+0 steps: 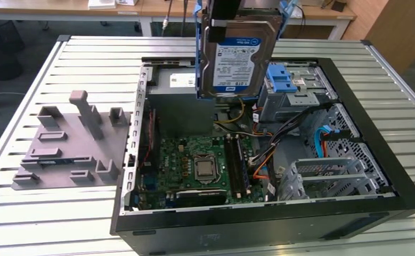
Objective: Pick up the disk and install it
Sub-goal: 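Pick up the disk, then insert the disk into the insertion slot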
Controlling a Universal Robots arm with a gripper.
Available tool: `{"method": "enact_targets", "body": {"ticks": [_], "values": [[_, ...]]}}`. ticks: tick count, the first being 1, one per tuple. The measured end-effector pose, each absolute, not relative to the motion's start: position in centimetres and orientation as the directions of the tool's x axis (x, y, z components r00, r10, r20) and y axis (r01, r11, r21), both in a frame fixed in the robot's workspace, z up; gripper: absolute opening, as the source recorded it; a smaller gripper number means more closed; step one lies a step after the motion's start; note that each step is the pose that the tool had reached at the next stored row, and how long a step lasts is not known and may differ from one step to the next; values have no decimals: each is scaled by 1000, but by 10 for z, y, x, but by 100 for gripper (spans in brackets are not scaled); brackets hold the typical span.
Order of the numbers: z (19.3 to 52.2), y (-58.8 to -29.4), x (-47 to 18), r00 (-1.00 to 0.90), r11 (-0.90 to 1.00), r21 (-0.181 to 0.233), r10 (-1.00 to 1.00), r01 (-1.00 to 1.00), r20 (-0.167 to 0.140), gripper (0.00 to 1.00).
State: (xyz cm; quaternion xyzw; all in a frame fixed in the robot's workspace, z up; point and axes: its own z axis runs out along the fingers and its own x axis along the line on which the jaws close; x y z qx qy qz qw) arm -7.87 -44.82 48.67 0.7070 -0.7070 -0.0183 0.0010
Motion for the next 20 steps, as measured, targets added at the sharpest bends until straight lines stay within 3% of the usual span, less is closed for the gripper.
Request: {"method": "enact_targets", "body": {"ticks": [20], "values": [[487,-455,-79,0,-1,13,-1000,-1000,-25,36]]}}
